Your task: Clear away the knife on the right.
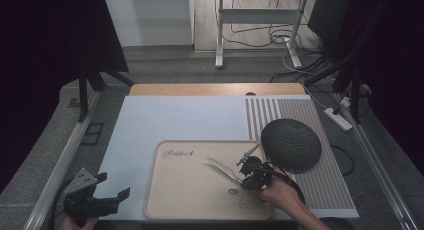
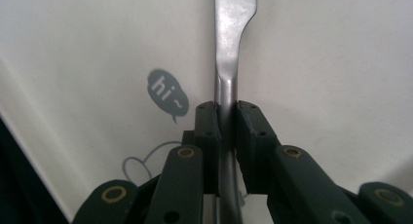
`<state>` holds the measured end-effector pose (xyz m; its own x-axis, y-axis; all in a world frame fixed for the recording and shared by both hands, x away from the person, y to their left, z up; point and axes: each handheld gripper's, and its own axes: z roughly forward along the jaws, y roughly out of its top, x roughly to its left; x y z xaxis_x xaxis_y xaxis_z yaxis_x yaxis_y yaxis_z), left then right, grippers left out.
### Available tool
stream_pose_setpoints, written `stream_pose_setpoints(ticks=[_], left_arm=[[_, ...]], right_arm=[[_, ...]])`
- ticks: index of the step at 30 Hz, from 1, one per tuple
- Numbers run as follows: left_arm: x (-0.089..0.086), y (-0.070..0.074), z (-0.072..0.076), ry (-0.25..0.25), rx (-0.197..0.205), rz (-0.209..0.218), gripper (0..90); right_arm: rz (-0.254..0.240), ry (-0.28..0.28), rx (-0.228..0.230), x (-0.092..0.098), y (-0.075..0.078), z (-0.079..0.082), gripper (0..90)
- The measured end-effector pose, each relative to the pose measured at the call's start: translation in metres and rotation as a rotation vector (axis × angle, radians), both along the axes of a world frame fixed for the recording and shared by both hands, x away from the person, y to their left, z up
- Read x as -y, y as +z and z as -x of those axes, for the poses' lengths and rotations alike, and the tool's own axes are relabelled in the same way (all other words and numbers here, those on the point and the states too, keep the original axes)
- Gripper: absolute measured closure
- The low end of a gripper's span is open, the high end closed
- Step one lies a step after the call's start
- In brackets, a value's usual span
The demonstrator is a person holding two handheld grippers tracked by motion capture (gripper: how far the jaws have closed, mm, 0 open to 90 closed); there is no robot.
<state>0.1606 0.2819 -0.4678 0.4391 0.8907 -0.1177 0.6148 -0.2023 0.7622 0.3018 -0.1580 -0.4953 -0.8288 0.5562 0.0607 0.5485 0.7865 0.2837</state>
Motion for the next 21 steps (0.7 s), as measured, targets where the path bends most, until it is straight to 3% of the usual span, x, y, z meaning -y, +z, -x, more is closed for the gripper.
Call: stream_pose_setpoints(ticks=[2,3,4,6,8,9,10,11,17,19,21], left_arm=[[0.0,0.0,0.0,0.0,0.0,0.0,6.2],[0.0,0.0,0.0,0.0,0.0,-0.001,6.2],[0.0,0.0,0.0,0.0,-0.001,-0.003,6.2],[0.001,0.0,0.0,0.0,-0.003,-0.005,6.2],[0.001,0.0,0.0,-0.001,-0.003,-0.005,6.3],[0.001,0.0,0.0,0.0,-0.003,-0.005,6.2],[0.0,0.0,0.0,-0.001,-0.003,-0.004,6.2],[0.0,0.0,0.0,-0.001,-0.002,-0.004,6.2],[0.0,0.0,0.0,0.0,-0.002,-0.005,6.3],[0.0,0.0,0.0,0.0,-0.001,-0.004,6.3],[0.0,0.0,0.0,-0.002,0.0,-0.002,6.3]], right_arm=[[0.004,0.015,-0.017,-0.002,-0.003,0.0,78.4],[-0.01,0.021,-0.02,-0.002,-0.001,-0.001,72.7],[-0.037,0.023,-0.016,-0.002,0.002,-0.002,68.0],[-0.082,0.032,0.002,-0.002,0.01,-0.005,67.6],[-0.095,0.072,0.026,-0.005,0.016,-0.007,77.7],[-0.113,0.13,0.031,-0.013,0.017,-0.007,88.8],[-0.113,0.13,0.031,-0.013,0.017,-0.007,88.8],[-0.135,0.173,0.02,-0.024,0.016,-0.008,89.8],[-0.082,0.229,0.01,-0.052,-0.001,-0.011,89.8],[-0.069,0.225,-0.001,-0.053,-0.008,-0.014,89.8],[-0.094,0.197,-0.011,-0.047,-0.011,-0.02,89.8]])
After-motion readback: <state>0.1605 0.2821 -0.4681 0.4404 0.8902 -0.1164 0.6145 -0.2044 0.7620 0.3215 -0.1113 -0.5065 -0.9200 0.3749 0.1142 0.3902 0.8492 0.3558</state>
